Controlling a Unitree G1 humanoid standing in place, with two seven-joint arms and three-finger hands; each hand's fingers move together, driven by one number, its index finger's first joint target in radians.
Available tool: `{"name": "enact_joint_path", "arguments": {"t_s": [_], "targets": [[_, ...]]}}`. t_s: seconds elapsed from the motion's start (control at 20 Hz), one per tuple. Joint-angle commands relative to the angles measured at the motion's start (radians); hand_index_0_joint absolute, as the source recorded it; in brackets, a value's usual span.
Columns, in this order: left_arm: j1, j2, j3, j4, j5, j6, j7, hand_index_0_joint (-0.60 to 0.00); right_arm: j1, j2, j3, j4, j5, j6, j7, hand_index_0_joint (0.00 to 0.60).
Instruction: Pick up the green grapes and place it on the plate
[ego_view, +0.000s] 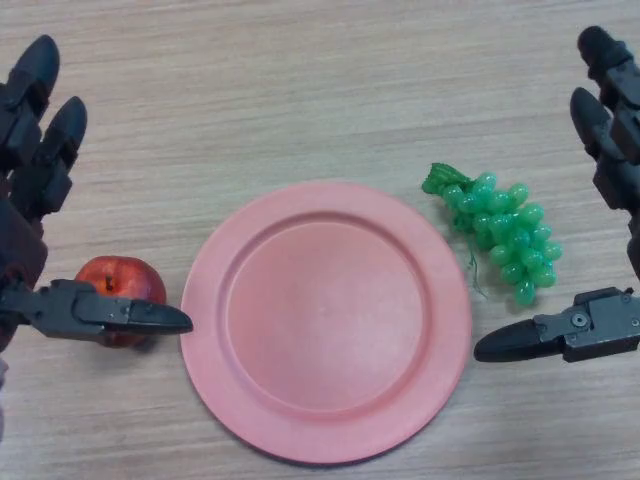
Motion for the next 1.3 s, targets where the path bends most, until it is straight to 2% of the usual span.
{"name": "enact_joint_path", "arguments": {"t_s": [0.05,0.35,0.55,0.85,1.0,1.2,1.25,1.3], "targets": [[-0.013,0.034,0.037,-0.03,0.009,-0.175,0.0,0.0,-0.017,-0.01,-0.021,-0.026,-0.009,-0.17,-0.027,0.0],[-0.002,0.029,0.039,-0.032,0.029,-0.182,-0.008,0.0,-0.036,-0.013,-0.028,0.023,0.0,-0.189,-0.035,0.0],[0.012,0.019,0.021,0.001,0.065,-0.208,-0.009,0.0,-0.09,-0.019,-0.016,0.15,-0.037,-0.217,-0.055,0.0],[0.021,0.009,-0.008,-0.016,0.096,-0.182,-0.01,0.0,-0.242,-0.024,0.009,0.538,-0.143,-0.398,-0.112,0.0],[0.035,0.0,-0.011,-0.035,0.089,-0.182,-0.019,0.0,-0.33,-0.037,0.01,0.786,-0.234,-0.531,-0.172,0.0],[0.042,0.0,0.003,-0.042,0.069,-0.172,-0.024,0.0,-0.401,-0.038,0.023,1.013,-0.315,-0.618,-0.238,0.0],[0.042,0.0,0.004,-0.042,0.068,-0.172,-0.024,0.0,-0.404,-0.038,0.023,1.022,-0.318,-0.621,-0.241,0.049],[0.042,0.0,0.005,-0.042,0.068,-0.173,-0.023,0.0,-0.411,-0.039,0.023,1.039,-0.325,-0.626,-0.249,0.199]]}}
